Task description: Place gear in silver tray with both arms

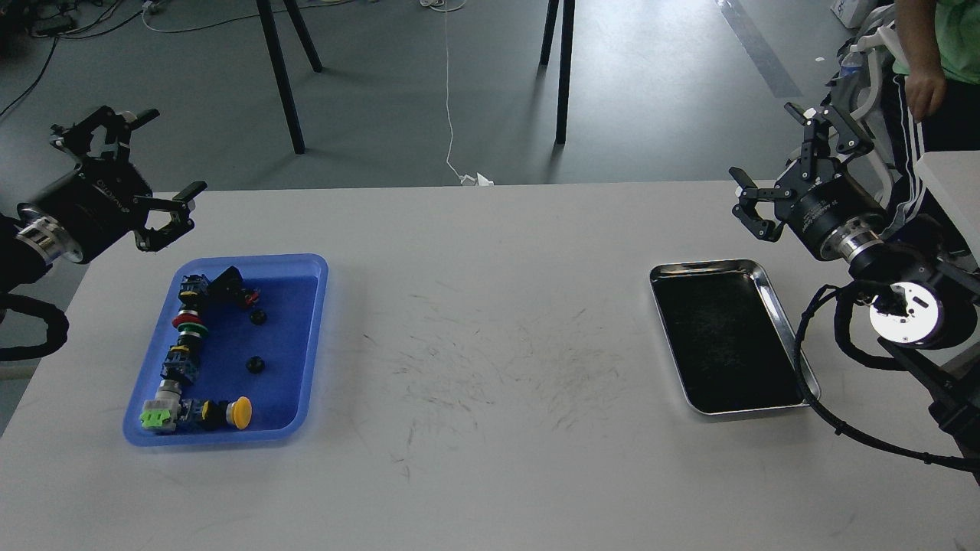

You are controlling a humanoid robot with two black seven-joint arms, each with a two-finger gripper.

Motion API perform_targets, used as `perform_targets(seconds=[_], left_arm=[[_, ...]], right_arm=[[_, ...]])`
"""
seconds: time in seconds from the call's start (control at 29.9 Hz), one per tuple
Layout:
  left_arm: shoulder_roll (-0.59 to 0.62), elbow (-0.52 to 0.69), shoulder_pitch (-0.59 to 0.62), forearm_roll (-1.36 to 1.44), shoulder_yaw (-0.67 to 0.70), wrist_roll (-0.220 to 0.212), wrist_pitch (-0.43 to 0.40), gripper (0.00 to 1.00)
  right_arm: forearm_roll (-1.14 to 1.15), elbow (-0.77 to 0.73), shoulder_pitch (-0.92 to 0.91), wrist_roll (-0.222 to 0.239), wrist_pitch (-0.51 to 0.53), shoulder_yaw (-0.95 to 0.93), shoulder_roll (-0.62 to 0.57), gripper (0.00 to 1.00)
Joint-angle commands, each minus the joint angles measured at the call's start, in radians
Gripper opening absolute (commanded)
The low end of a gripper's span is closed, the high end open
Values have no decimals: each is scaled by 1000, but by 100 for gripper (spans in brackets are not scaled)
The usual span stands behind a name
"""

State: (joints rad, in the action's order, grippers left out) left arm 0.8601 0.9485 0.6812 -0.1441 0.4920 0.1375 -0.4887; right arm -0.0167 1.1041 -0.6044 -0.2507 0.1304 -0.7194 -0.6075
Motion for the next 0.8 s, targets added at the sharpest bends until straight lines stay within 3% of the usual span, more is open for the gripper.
perform_targets(seconds=[0.0,0.77], left_arm=[[-1,1,0,1,-1,-1,0,99],[10,4,0,1,-1,-2,0,99]], right_arm=[[0,0,0,1,0,0,0,99],[0,0,2,1,0,-2,0,99]])
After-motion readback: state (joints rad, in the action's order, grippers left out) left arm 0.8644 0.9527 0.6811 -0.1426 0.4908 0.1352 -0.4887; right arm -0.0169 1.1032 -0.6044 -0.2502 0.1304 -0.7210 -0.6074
